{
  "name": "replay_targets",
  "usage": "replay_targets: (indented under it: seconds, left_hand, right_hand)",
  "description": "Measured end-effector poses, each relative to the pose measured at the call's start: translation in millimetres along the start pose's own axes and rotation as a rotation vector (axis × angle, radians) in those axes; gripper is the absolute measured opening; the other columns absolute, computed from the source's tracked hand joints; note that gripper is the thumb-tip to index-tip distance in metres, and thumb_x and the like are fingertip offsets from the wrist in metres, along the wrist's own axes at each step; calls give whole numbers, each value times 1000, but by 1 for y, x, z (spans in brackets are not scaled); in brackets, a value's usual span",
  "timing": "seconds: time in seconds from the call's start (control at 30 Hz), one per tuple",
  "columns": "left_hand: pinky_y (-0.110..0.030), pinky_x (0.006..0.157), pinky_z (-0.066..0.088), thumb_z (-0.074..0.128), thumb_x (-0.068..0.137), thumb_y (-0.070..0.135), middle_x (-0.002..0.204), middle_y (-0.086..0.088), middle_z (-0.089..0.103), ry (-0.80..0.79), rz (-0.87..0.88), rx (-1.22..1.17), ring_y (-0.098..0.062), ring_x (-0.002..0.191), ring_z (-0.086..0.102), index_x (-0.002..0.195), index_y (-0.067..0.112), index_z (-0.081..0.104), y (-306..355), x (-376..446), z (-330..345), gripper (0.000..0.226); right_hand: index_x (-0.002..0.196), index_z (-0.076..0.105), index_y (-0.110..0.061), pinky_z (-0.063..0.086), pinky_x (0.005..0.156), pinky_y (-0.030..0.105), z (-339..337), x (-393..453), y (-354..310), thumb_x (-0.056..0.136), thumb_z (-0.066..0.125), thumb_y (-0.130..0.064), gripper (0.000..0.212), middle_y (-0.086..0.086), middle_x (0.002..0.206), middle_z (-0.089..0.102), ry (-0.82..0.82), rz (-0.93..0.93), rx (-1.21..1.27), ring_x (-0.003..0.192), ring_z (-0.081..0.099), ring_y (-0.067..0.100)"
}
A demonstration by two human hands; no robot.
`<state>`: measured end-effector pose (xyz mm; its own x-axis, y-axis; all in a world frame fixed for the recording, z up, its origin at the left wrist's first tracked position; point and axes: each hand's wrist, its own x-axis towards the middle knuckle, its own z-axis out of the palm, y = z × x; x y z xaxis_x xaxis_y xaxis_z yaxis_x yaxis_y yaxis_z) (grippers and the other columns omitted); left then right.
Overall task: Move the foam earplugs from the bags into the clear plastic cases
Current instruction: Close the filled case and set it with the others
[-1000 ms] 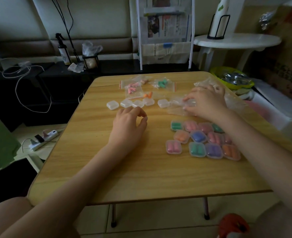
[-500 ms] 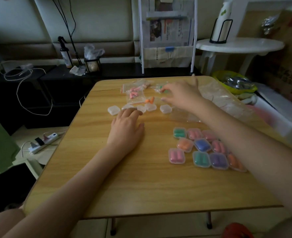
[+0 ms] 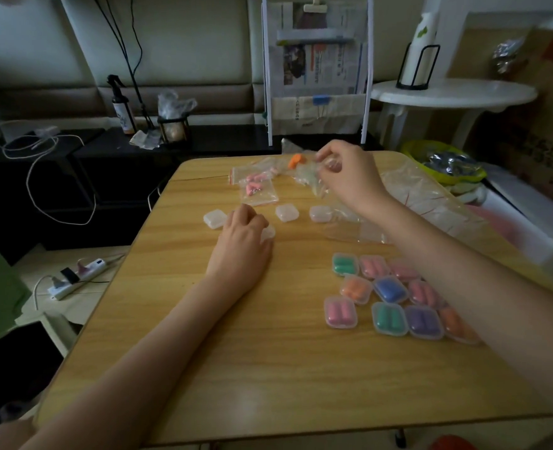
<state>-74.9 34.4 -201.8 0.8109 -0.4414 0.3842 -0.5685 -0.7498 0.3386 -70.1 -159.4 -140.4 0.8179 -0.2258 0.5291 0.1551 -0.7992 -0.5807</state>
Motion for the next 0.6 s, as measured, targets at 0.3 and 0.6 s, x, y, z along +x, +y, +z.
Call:
replay_targets:
  seconds: [0.3,0.6]
  left_hand:
    - [-25,101,30,63,87,30,113,5,58,-96,2,-120,-14,117,43,105,21,58,12,-44,-27,20]
    - [-22,89,34,70,80,28,107,11,49,129,60,-205,-9,106,44,99,24,59,39,-68,-45,22]
  right_hand:
    - [88,64,-11,51,55,19,-32,-68,-23,78,75,-27,22,2,79,71,-92,331,484,64,64,6]
    - [91,69,-7,52,52,20,-49,-120,-38,84,68,-22,16,6,78,71,-146,544,695,60,66,13]
